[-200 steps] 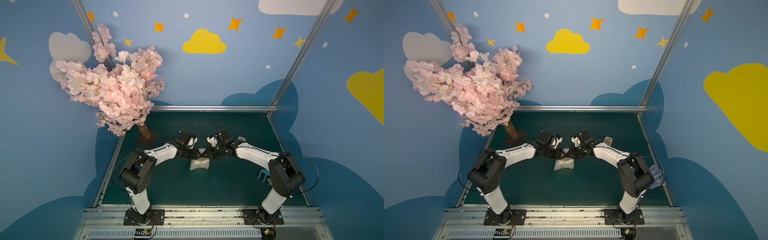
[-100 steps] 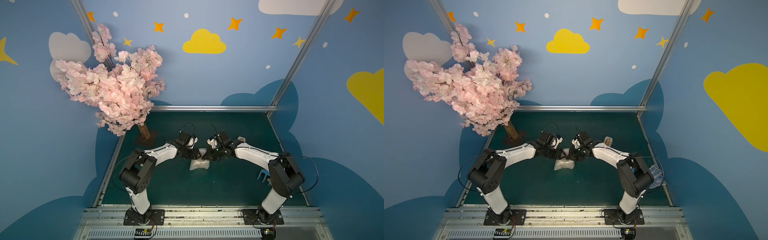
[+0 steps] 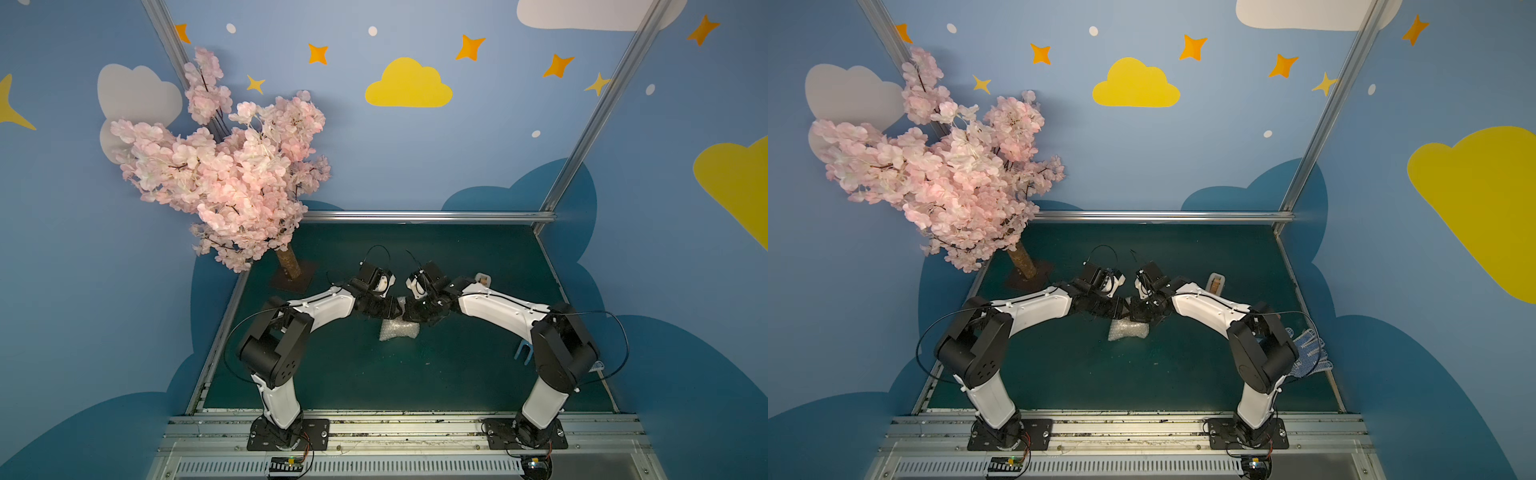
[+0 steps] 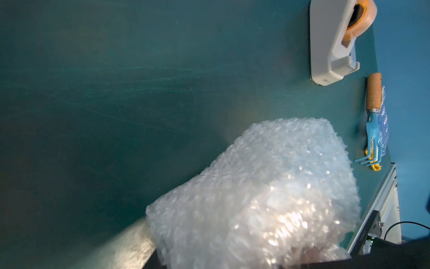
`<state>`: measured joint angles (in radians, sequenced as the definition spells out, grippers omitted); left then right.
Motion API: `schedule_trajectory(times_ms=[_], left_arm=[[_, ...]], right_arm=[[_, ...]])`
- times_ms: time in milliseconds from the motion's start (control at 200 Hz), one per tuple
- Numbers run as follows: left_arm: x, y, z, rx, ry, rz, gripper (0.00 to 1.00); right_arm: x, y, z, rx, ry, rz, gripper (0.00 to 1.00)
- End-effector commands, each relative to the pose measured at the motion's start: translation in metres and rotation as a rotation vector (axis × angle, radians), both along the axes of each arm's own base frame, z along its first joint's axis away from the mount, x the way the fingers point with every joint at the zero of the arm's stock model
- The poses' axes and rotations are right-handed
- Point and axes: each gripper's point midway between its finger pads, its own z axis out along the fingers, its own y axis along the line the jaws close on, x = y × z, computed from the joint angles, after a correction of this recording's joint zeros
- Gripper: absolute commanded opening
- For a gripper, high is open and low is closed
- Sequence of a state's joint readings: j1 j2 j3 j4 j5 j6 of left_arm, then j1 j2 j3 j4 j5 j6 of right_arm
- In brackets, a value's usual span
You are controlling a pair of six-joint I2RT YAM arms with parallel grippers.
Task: Wrap mugs in bubble wrap
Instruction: Stick the tape on the bubble wrap.
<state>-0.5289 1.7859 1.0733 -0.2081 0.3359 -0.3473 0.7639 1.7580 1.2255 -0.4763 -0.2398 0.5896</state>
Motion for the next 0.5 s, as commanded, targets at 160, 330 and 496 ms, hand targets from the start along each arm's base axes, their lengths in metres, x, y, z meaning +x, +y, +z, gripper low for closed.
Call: schedule_trajectory(times_ms=[160,330,496], left_arm=[[-0.010,0.009,-0.015,0.059,0.054,0.003,0.49],[-0.010,0.009,-0.015,0.057,0.056,0.003,0.49],[-0.010,0.008,-0.015,0.054,0.056,0.003,0.49]], right_arm=[[-0.012,-0.037,-0.027,-0.254,-0.080,0.068,0.00],[-0.008,-0.028,-0.015,-0.215,-0.098,0.075,0.00],[0.001,-0.022,0.005,-0.180,-0.136,0.060,0.09]])
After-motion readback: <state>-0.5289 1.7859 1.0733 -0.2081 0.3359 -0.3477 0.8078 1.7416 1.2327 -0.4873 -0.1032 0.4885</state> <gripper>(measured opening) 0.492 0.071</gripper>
